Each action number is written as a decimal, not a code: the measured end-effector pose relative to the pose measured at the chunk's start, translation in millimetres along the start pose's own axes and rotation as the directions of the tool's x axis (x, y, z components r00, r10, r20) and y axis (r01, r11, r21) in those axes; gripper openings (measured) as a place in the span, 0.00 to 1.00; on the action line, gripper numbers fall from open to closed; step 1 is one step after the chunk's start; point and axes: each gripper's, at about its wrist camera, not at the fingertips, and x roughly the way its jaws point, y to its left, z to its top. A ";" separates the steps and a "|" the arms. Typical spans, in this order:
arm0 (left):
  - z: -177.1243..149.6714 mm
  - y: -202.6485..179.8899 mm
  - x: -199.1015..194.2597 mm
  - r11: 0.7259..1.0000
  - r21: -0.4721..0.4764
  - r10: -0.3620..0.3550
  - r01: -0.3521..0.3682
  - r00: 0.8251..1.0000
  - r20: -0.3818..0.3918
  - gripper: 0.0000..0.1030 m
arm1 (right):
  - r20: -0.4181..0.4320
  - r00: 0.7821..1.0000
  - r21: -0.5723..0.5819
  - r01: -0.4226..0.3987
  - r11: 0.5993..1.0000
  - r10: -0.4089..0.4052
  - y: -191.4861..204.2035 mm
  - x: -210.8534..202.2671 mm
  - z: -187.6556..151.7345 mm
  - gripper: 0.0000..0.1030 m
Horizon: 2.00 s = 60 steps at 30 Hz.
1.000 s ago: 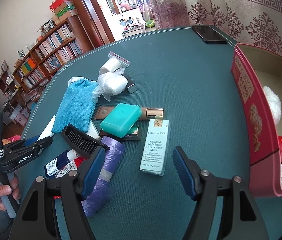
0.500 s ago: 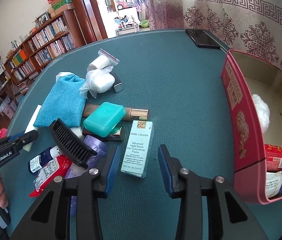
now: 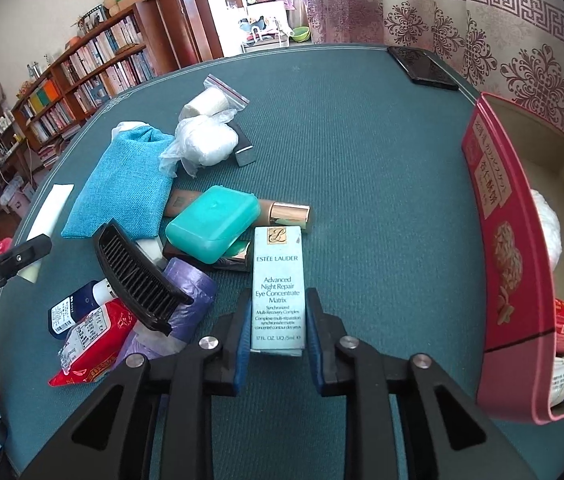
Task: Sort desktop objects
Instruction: 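Carry the white tube and Estee Lauder box toward the red tin box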
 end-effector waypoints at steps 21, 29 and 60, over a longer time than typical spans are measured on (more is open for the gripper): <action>8.1 -88.4 -13.7 0.987 0.120 -0.113 0.109 0.993 0.021 0.27 | 0.202 0.979 0.047 -0.015 0.999 0.005 -22.3 -55.4 6.1 0.26; 15.0 -140.8 -23.3 0.963 0.211 -0.177 0.166 0.984 0.035 0.27 | 0.299 0.950 0.143 0.043 0.989 -0.085 -64.0 -88.8 8.6 0.26; -0.5 -329.2 -5.6 0.785 0.456 -0.411 0.419 0.903 -0.122 0.27 | 0.223 0.912 0.309 0.270 0.912 -0.345 -181.8 -113.6 -22.8 0.26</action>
